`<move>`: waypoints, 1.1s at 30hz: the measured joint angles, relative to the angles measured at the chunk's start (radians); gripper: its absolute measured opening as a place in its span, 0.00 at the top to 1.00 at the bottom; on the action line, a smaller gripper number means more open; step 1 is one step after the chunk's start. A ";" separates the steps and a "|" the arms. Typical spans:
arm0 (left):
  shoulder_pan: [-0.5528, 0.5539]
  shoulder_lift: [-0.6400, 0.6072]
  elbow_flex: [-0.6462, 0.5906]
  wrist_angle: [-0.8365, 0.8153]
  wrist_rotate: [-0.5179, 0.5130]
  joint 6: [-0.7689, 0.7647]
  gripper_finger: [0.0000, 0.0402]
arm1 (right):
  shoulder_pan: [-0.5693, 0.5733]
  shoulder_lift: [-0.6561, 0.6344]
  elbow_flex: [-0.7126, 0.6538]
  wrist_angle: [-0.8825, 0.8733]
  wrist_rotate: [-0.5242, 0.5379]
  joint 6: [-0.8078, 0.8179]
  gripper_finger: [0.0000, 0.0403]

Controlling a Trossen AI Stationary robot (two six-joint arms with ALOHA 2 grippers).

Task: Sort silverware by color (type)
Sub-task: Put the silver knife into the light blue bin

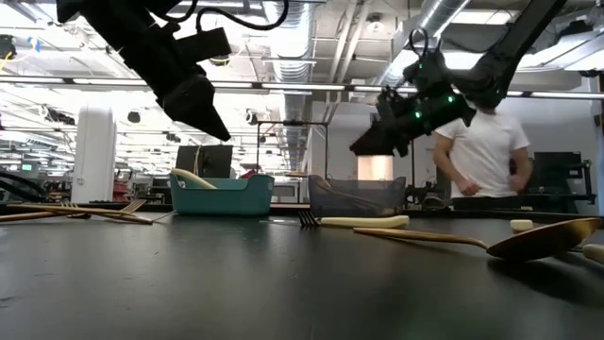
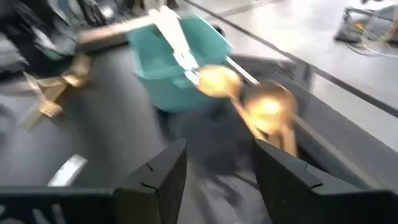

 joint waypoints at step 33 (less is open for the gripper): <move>0.363 0.000 -0.179 0.572 0.871 0.642 0.79 | 0.479 -0.232 0.045 -0.575 0.160 0.401 0.73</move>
